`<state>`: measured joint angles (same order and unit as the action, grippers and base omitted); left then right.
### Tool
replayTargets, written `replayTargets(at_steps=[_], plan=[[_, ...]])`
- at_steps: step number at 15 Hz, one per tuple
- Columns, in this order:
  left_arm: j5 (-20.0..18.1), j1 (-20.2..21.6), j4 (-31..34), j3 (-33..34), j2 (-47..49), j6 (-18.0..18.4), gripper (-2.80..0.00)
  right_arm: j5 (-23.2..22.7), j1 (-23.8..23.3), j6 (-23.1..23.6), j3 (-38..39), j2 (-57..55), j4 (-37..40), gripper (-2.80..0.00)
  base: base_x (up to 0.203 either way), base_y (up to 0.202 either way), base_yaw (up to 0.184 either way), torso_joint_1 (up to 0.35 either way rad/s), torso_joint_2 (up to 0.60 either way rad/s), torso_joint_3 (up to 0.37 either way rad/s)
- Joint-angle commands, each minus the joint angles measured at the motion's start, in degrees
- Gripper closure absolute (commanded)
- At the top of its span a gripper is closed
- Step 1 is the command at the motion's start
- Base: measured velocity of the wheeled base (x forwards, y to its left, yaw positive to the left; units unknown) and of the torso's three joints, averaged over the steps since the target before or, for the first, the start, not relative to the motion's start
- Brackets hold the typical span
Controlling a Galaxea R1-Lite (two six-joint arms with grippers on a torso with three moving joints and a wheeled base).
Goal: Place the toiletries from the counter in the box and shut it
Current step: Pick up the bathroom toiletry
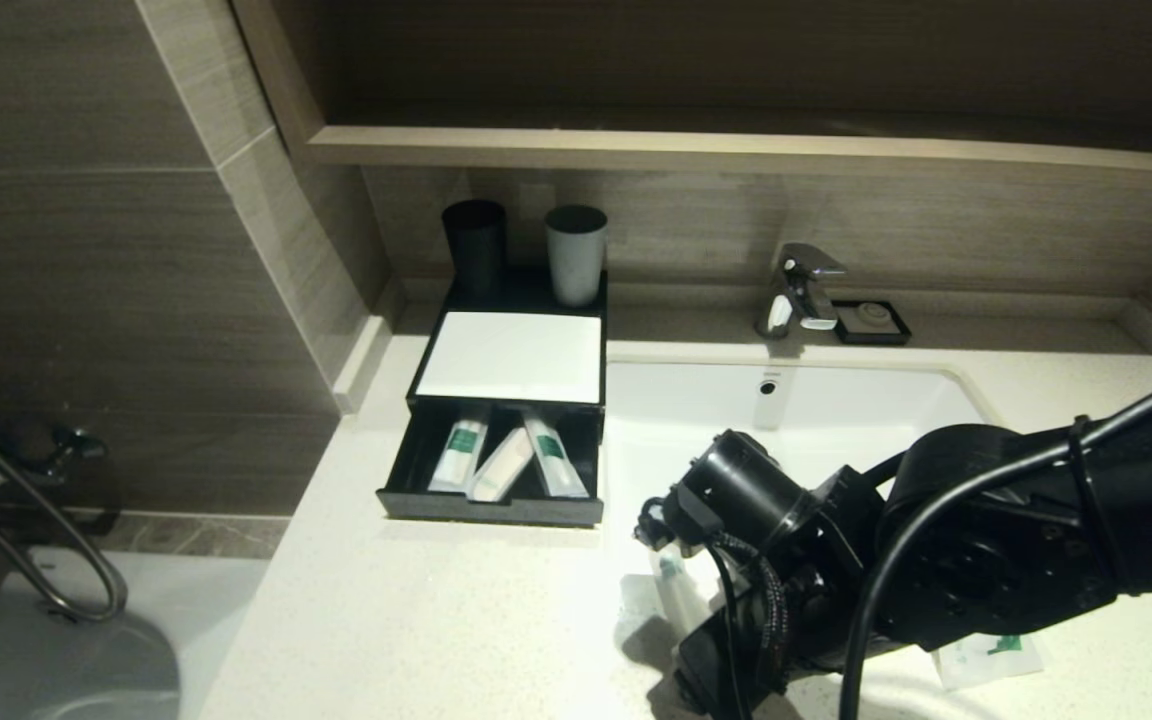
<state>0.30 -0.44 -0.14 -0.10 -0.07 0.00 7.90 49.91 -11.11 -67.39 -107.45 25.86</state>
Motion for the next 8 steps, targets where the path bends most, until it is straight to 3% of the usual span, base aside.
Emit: replayTargets(at_steps=[1, 8], plan=[[0.05, 0.00, -0.04, 0.01, -0.01, 0.00, 0.00, 0.32, 0.04, 0.06, -0.02, -0.39, 0.07, -2.80, 0.000, 0.000, 0.000, 0.000, 0.00, 0.000], [0.05, 0.00, -0.04, 0.01, 0.00, 0.00, 0.00, 3.00, 2.43, 0.21, -0.11, -0.83, -0.19, -2.80, 0.000, 0.000, 0.000, 0.000, 0.00, 0.000]])
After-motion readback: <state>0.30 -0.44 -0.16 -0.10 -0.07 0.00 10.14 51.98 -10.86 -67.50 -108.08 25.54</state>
